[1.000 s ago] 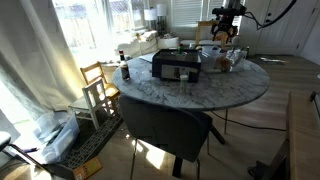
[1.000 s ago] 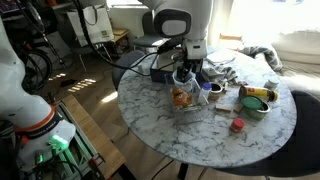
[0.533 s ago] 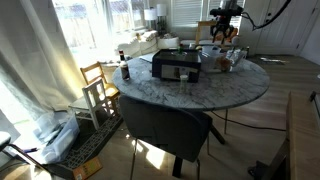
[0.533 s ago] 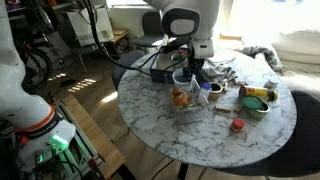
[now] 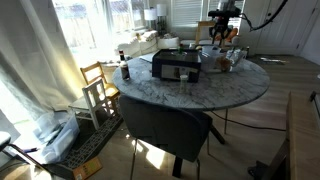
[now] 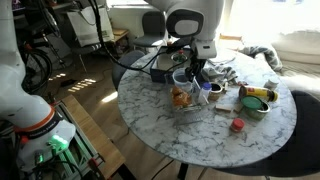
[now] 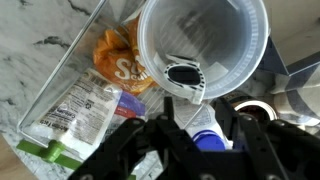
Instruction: Take the gloves out of the jar
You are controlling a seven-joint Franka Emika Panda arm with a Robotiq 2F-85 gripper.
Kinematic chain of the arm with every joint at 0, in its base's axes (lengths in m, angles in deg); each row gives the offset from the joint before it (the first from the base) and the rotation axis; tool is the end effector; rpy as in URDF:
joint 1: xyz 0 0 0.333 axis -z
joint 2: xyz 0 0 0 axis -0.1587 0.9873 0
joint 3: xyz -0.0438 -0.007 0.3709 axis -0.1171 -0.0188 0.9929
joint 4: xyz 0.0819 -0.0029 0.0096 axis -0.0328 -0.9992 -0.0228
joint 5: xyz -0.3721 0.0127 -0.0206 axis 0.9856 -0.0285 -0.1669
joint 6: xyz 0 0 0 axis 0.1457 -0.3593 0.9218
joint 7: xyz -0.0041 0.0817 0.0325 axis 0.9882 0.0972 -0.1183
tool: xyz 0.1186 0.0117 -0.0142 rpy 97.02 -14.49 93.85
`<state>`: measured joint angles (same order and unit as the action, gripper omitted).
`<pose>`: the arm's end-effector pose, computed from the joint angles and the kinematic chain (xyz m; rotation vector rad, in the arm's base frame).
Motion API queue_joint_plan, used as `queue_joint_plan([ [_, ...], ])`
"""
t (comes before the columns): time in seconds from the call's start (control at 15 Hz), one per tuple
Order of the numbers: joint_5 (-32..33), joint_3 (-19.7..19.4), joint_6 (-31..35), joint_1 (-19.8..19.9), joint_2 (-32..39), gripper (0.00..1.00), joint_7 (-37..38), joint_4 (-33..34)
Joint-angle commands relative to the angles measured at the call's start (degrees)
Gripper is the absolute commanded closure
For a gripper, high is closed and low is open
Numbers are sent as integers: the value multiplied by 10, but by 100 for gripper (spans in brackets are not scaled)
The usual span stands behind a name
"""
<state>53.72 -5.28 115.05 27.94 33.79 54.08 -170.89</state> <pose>0.5757 -0.3546 0.3810 -2.1478 2.1286 0.0168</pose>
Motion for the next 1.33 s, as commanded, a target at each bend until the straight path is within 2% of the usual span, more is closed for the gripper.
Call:
queue_joint_plan([
  [0.0, -17, 8, -28, 9, 18, 52, -16, 27],
  [0.6, -21, 15, -40, 10, 34, 62, -20, 46],
  [0.67, -21, 15, -41, 10, 36, 66, -21, 47],
  [0.93, -23, 15, -54, 13, 36, 98, -25, 51],
  [1.27, -26, 11, -82, 18, 19, 98, -27, 53],
])
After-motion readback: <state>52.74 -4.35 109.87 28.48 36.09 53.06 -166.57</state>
